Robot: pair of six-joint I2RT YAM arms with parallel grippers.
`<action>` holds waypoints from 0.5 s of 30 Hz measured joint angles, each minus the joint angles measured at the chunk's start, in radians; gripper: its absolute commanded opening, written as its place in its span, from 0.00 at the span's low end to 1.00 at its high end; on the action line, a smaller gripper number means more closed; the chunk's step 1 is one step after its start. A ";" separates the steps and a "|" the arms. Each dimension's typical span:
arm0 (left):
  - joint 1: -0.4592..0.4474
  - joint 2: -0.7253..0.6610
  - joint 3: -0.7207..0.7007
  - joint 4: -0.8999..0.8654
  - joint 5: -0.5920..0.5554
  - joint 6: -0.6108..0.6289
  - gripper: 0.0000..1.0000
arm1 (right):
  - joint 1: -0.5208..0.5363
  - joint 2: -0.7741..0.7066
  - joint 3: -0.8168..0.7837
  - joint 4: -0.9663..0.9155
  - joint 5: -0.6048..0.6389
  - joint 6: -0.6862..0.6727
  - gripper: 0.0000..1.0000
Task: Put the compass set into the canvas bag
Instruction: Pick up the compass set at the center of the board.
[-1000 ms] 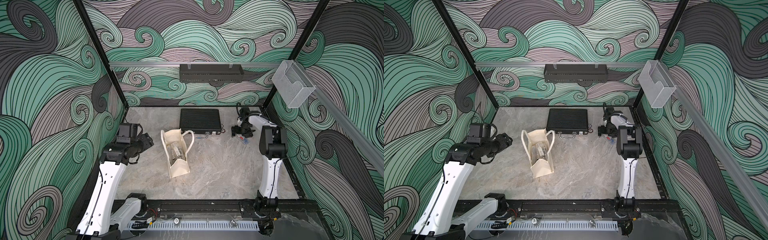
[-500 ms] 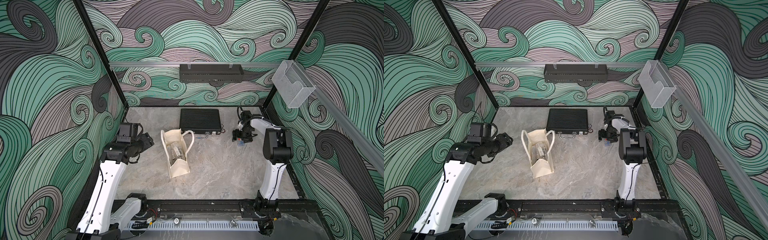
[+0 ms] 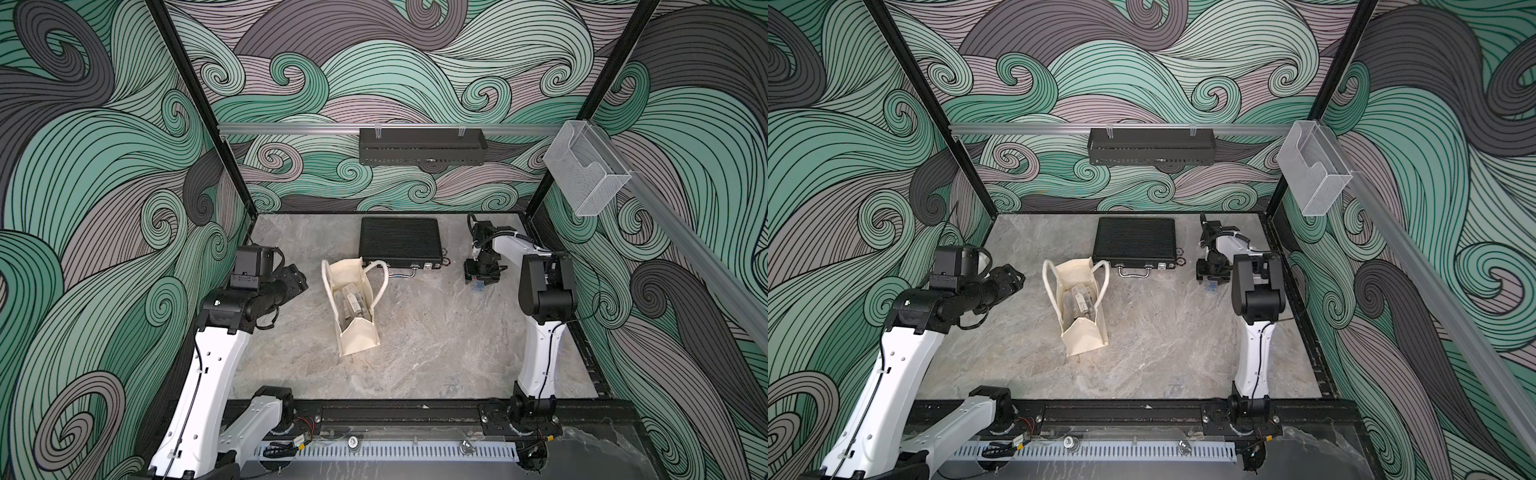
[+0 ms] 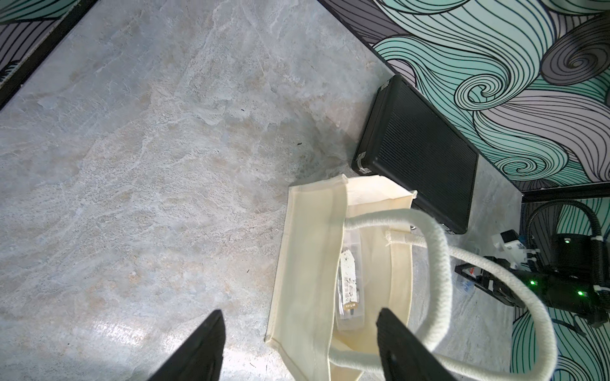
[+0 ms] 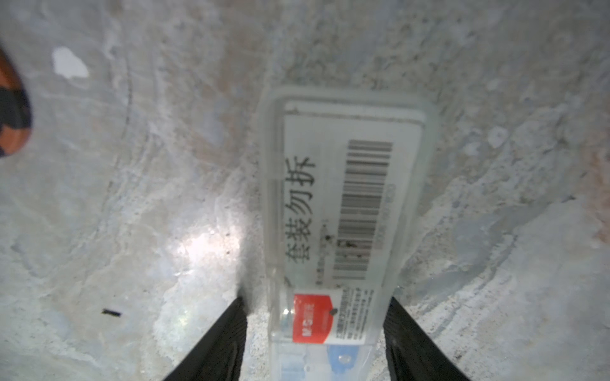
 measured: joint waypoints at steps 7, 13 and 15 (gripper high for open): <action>0.000 0.001 0.007 0.000 0.000 0.000 0.73 | 0.005 0.019 0.029 -0.006 0.018 0.012 0.51; 0.000 0.003 0.007 0.001 -0.002 0.000 0.73 | 0.018 0.019 0.030 -0.005 0.035 0.014 0.46; 0.000 0.003 0.007 0.001 -0.003 0.000 0.73 | 0.022 0.019 0.031 -0.005 0.041 0.014 0.43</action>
